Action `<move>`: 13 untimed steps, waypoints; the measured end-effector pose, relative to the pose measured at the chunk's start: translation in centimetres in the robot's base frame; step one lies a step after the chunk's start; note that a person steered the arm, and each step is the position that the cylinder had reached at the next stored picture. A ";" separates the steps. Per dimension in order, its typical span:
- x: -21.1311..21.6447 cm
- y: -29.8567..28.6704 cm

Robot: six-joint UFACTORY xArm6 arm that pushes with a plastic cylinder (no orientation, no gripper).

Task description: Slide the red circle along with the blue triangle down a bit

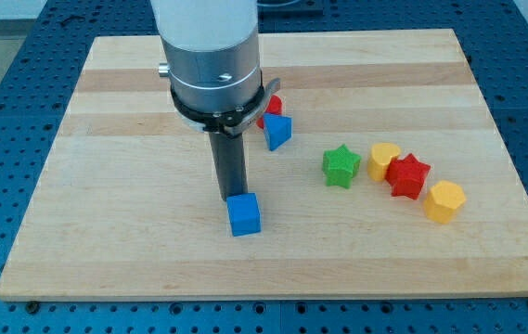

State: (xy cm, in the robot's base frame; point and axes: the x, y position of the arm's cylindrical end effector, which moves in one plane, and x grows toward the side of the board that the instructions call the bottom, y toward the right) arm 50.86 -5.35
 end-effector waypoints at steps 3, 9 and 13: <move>-2.6 -0.6; -25.0 -4.7; -19.6 3.8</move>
State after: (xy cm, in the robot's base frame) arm 31.24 -1.58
